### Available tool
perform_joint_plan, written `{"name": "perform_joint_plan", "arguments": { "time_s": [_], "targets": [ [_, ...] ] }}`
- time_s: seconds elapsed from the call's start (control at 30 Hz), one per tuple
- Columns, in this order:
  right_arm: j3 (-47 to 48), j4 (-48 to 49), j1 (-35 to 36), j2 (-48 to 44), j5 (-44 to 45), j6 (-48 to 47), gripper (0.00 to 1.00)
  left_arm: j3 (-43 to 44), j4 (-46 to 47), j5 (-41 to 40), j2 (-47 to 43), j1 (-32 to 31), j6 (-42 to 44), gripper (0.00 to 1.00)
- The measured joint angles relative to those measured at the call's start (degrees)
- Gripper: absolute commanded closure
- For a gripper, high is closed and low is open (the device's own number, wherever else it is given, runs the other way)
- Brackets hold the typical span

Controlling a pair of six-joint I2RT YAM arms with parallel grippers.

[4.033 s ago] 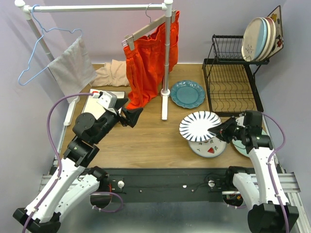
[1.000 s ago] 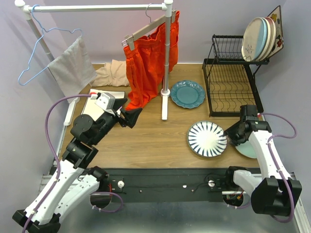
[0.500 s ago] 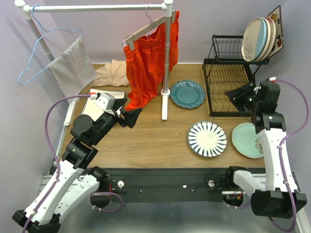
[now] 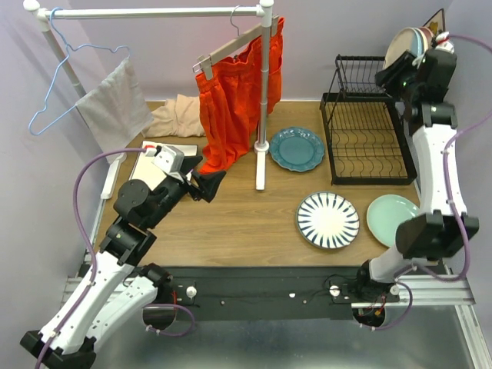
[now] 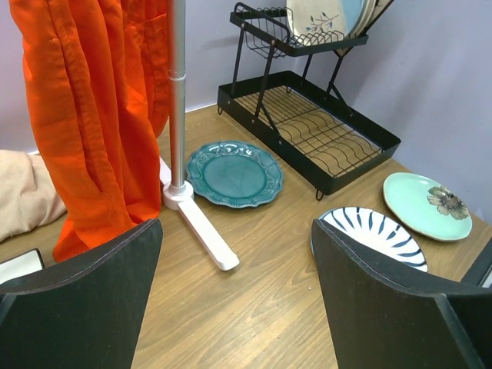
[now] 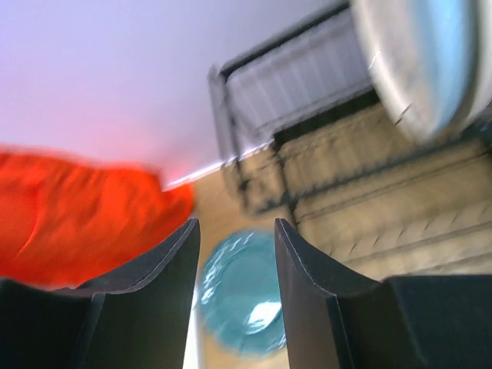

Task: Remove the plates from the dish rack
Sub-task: Unload the plate from the dish rack.

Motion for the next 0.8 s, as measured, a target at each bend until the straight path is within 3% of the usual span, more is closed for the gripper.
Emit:
{"name": "perform_joint_plan", "arguments": {
  "time_s": [0.33, 0.8],
  "targets": [
    [21.16, 1.33, 0.0, 16.15, 17.16, -20.61, 0.51, 0.0, 0.0, -0.02, 0.76, 0.0, 0.0, 0.12],
    [25.05, 1.05, -2.25, 23.67, 19.61, -32.59, 0.51, 0.0, -0.04, -0.04, 0.87, 0.02, 0.02, 0.12]
  ]
}}
